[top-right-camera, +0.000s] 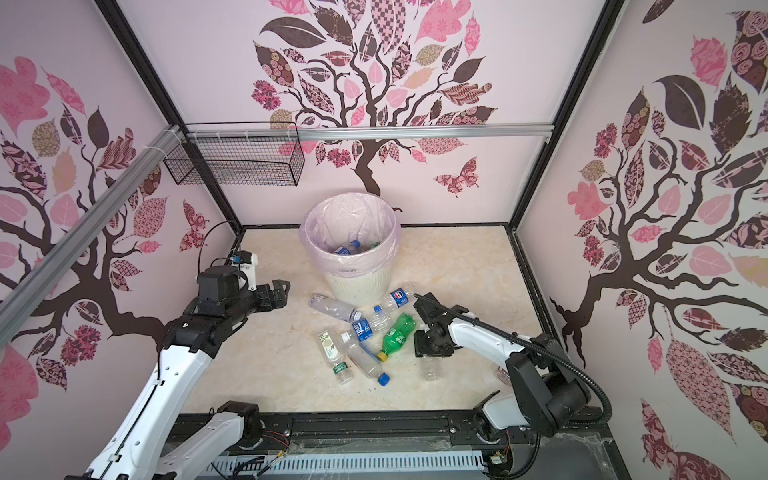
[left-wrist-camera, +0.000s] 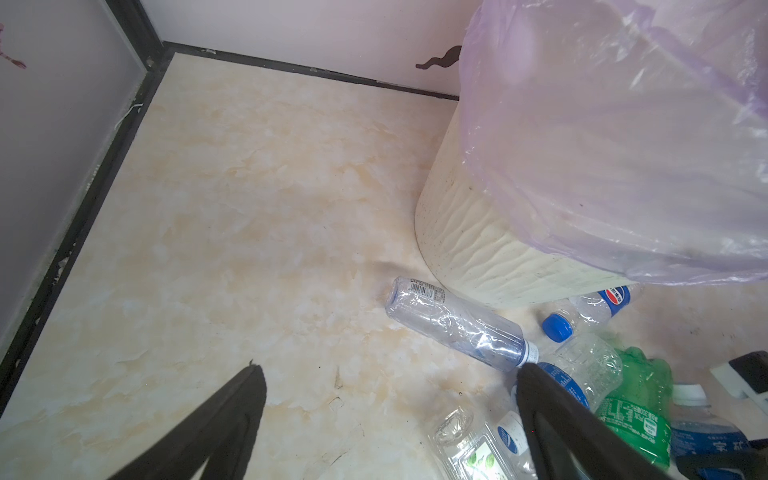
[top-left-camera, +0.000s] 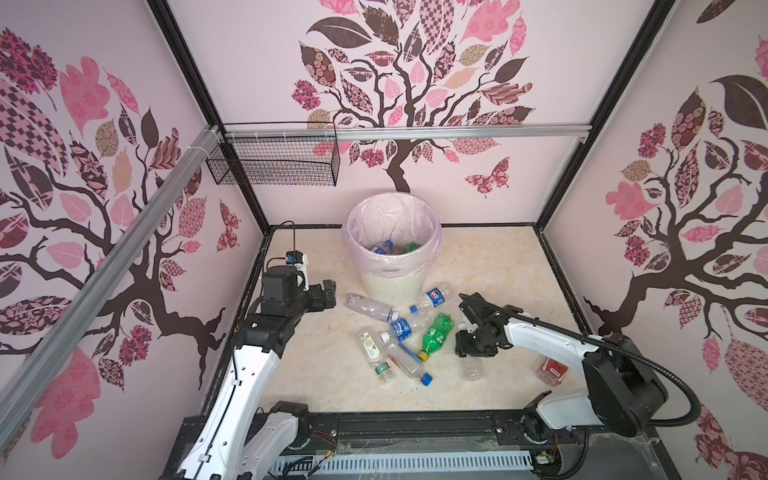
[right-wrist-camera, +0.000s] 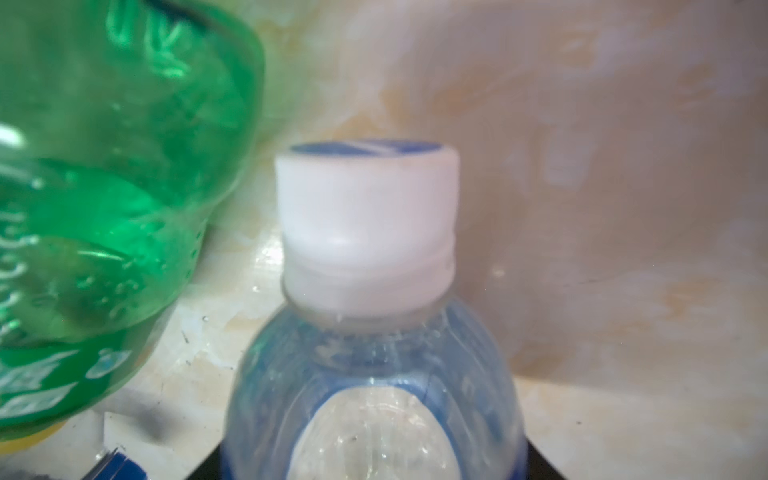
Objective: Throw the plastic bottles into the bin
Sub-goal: 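Close the right gripper on the white-capped water bottle and lift it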
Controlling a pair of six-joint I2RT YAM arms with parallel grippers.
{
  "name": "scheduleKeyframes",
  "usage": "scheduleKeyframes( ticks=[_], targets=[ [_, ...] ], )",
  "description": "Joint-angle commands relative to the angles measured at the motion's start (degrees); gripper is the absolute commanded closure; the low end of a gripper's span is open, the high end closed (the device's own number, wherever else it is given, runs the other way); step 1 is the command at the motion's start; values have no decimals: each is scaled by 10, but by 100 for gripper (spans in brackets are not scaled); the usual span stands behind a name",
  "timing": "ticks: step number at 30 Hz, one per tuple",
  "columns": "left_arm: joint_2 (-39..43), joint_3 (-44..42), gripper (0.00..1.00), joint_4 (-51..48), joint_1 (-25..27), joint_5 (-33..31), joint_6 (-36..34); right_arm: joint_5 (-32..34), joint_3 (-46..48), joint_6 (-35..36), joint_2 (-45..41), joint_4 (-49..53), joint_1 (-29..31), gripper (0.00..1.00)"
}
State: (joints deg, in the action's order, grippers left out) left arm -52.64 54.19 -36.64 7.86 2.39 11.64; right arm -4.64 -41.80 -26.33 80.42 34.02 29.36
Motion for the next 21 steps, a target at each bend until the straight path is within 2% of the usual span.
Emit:
scheduleKeyframes(
  ticks=[1, 5, 9, 15, 21],
  targets=[
    [10, -10, 2, -4, -2, 6, -11, 15, -32, 19, -10, 0, -47, 46],
    [13, -11, 2, -6, -2, 7, -9, 17, -77, 31, -18, -8, -94, 46],
    [19, -6, 2, -6, -2, 17, -10, 32, -134, 47, -8, -15, -113, 47],
    [29, 2, 2, -21, -3, 23, -20, 21, -217, 67, 15, -14, -138, 47],
    [51, -10, 2, -30, -2, 23, -27, -17, -224, 58, -39, -93, -142, 47]
  ],
)
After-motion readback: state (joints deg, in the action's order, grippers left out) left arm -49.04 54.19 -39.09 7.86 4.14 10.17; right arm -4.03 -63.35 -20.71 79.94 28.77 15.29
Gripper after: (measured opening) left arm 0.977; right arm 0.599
